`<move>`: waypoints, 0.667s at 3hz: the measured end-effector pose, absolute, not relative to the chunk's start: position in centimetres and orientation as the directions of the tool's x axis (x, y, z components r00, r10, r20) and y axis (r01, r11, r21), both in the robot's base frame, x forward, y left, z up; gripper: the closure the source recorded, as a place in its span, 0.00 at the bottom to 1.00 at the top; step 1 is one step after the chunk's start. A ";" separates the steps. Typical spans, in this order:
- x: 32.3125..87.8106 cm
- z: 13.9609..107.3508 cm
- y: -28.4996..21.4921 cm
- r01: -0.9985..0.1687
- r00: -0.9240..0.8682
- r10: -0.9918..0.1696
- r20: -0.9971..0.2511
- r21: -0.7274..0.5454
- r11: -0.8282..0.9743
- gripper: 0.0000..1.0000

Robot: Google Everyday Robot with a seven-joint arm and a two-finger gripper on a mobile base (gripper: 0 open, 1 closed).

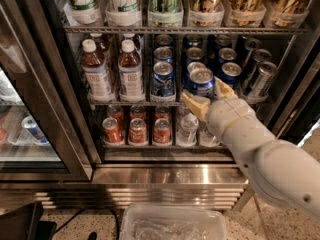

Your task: Pick pepsi can from middle shelf of fridge

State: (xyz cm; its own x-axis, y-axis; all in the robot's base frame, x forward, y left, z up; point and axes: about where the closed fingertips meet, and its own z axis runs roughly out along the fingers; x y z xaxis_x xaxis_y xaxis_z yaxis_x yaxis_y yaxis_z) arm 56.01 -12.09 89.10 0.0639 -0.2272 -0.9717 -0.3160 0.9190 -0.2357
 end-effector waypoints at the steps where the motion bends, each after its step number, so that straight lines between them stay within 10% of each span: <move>1: 51.2 90.3 -14.1 -0.343 0.025 -0.289 -0.957 -0.279 0.897 1.00; 2: 49.3 92.8 -17.4 -0.352 -0.030 -0.280 -0.960 -0.252 0.901 1.00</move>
Offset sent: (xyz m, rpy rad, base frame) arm -0.1591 0.0323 0.0009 -0.0658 0.4305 0.6764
